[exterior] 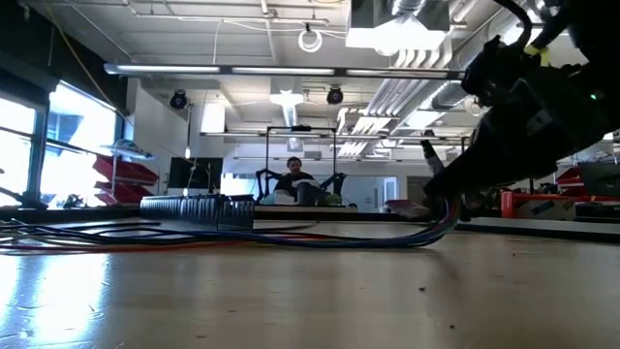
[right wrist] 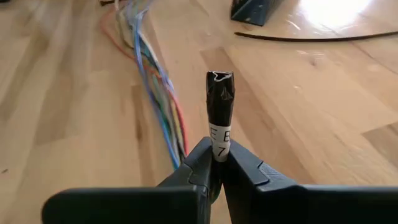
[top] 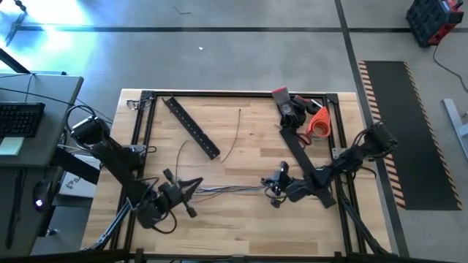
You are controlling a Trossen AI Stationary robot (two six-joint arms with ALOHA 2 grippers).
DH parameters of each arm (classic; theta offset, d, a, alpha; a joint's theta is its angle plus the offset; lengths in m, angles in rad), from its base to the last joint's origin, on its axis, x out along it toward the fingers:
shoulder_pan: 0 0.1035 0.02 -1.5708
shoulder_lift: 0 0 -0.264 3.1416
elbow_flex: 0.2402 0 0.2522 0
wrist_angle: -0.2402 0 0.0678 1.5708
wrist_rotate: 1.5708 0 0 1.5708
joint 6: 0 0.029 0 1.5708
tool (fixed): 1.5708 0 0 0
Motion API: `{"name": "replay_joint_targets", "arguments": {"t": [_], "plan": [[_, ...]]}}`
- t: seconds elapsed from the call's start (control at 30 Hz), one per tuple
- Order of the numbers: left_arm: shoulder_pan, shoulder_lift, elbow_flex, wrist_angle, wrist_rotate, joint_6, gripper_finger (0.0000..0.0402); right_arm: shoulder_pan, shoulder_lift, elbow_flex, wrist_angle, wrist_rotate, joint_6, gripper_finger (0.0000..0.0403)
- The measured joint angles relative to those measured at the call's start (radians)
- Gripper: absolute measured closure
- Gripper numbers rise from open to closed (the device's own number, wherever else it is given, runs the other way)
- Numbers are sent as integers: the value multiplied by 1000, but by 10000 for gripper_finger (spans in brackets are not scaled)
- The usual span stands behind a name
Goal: Ziptie cables
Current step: Put the colored cables in the center of the table, then wrap the cable wires with the black zip tie
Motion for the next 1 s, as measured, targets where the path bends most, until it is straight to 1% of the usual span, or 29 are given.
{"name": "replay_joint_targets", "arguments": {"t": [0.1, 0.17, 0.2, 0.3, 0.4, 0.43, 0.5, 0.57, 0.6, 0.7, 0.77, 0.83, 0.9, 0.93, 1.0], "plan": [[31, -20, 0, -14, 74, -60, 390, 15, 0, 3, -40, 0, 26, 379], [51, -41, 0, -73, 119, -130, 378, 15, 0, 9, -73, -16, 60, 355], [61, -54, 0, -128, 144, -180, 371, 15, 0, 10, -91, -31, 79, 339], [99, -97, 0, -369, 252, -415, 351, 15, 0, 10, -175, -62, 126, 282], [163, -138, 0, -650, 423, -683, 334, 15, -27, 9, -233, -129, 96, 223], [187, -147, 0, -731, 482, -751, 331, 15, -44, 9, -243, -149, 85, 205], [233, -153, 0, -852, 577, -836, 326, 16, -91, 9, -257, -155, 74, 178], [277, -151, -1, -904, 645, -849, 324, 22, -154, 9, -271, -138, 39, 162], [298, -147, -1, -902, 669, -829, 323, 26, -186, 9, -272, -114, 14, 158], [355, -121, -1, -838, 736, -692, 323, 37, -278, 9, -262, -48, -75, 154], [388, -100, -1, -763, 778, -595, 323, 39, -328, 10, -247, -26, -132, 155], [418, -79, -1, -687, 822, -524, 323, 39, -357, 10, -217, -21, -183, 158], [444, -66, 0, -648, 875, -488, 323, 38, -364, 10, -183, -21, -218, 160], [454, -65, 4, -656, 910, -482, 323, 38, -363, 10, -168, -22, -232, 160], [463, -67, 26, -738, 985, -491, 323, 38, -356, 10, -149, -31, -235, 160]]}}
